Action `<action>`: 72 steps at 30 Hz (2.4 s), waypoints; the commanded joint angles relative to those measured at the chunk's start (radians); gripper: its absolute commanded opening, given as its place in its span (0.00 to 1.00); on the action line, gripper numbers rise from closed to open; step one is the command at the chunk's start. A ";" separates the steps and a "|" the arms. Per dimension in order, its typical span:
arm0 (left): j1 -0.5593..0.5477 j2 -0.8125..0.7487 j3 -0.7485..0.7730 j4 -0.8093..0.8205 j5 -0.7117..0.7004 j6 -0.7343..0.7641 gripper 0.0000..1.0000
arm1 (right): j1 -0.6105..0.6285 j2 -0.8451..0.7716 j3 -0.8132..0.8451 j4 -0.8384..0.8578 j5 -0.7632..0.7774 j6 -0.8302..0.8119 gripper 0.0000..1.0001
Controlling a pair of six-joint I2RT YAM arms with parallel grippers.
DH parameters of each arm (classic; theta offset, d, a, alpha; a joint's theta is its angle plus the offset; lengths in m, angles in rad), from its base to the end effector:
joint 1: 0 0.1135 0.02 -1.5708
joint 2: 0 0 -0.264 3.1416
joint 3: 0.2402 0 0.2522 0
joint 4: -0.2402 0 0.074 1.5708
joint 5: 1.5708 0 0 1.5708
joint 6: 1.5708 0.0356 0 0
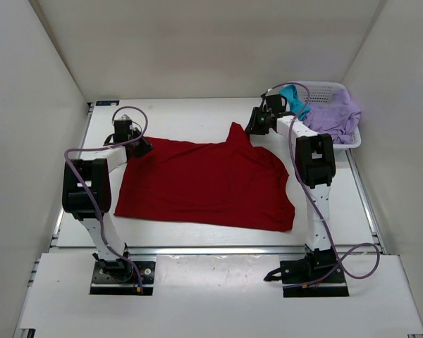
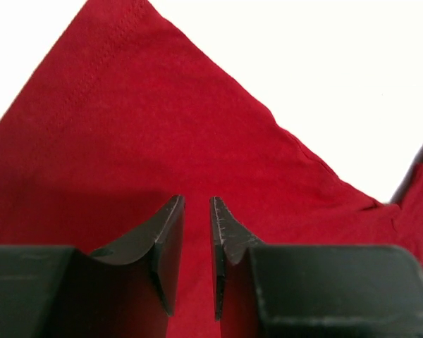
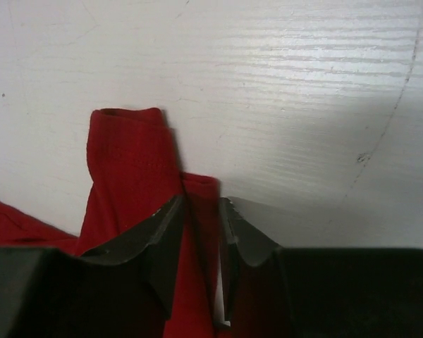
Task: Fold and stack the t-shirts
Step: Grap the side of the flattened tshirt furthest away from the robot with both arms, then fold the other side of the tshirt into a rectangle
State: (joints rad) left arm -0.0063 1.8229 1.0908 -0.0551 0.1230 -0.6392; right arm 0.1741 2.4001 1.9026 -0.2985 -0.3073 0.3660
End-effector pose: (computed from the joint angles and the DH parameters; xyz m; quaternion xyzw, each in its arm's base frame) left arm 0.3853 -0.0068 0.1726 -0.2648 0.8840 -0.1748 0.3434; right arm 0.5242 0.1031 0.1505 0.0301 0.9163 0.2362 0.3220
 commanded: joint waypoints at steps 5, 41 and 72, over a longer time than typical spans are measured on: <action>0.005 0.029 0.116 -0.075 -0.069 0.070 0.33 | -0.008 0.040 0.087 -0.030 0.017 0.013 0.17; 0.046 0.420 0.688 -0.357 -0.172 0.246 0.50 | -0.024 -0.262 -0.114 0.022 0.086 -0.047 0.00; 0.091 0.190 0.509 -0.261 -0.114 0.177 0.00 | -0.041 -0.671 -0.502 0.122 0.040 0.001 0.00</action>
State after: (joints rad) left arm 0.0662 2.1620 1.6375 -0.3592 -0.0135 -0.4416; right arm 0.1242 1.8336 1.4551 -0.2253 -0.2672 0.3523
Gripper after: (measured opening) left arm 0.043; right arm 0.007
